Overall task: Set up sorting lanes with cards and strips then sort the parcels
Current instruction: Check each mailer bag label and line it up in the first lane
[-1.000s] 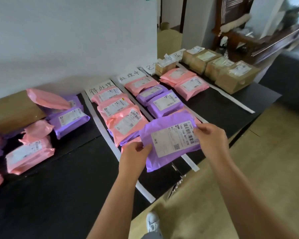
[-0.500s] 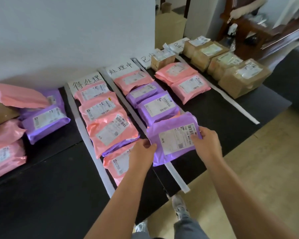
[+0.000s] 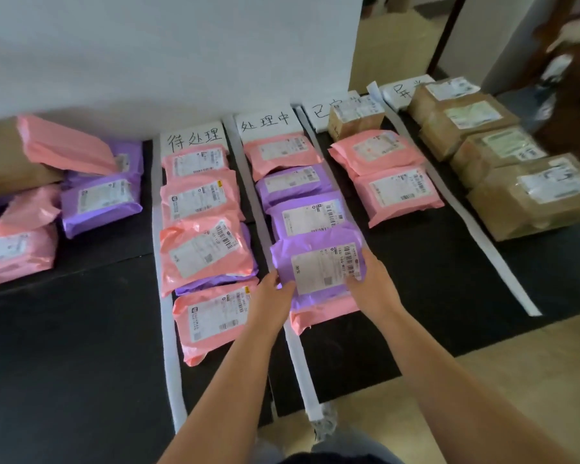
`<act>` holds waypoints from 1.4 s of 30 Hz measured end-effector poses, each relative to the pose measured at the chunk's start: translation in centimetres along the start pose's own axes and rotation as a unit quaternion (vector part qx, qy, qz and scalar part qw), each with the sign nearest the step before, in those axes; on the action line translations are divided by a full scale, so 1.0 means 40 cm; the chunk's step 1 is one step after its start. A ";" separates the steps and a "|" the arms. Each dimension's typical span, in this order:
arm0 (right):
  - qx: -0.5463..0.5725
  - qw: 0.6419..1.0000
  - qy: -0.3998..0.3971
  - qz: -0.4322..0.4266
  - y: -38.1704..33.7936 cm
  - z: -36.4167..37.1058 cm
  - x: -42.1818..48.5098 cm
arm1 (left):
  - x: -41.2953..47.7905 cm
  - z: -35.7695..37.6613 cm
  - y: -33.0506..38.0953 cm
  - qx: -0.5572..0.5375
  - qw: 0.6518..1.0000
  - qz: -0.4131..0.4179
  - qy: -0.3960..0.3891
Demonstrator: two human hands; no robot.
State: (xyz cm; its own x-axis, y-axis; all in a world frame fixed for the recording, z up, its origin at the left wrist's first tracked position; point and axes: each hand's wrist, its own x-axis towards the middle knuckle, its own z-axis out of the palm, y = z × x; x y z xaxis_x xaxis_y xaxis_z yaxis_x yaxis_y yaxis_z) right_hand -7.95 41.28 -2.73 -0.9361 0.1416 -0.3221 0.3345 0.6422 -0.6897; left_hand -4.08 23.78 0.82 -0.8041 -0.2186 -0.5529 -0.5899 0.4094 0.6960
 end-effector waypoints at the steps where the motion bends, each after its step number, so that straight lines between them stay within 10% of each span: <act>1: -0.004 1.000 -0.006 -0.004 0.001 0.000 0.002 | -0.005 0.004 -0.002 -0.013 1.000 -0.001 -0.005; 21: 0.033 0.989 0.052 -0.133 -0.215 0.024 -0.152 | -0.174 -0.188 -0.067 -0.144 0.981 0.001 0.128; 42: 0.047 0.973 -0.089 -0.209 -0.625 0.678 -0.726 | -0.408 -0.875 -0.674 -0.222 0.941 -0.014 0.254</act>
State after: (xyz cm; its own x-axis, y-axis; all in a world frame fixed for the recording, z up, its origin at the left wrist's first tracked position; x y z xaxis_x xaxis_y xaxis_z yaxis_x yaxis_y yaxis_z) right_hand 13.84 0.69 6.28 -0.9615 -0.2548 -0.1031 -0.0541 0.5433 -0.8378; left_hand 22.35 -14.67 7.14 -0.6535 -0.6654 -0.3609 -0.4931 0.0125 0.8699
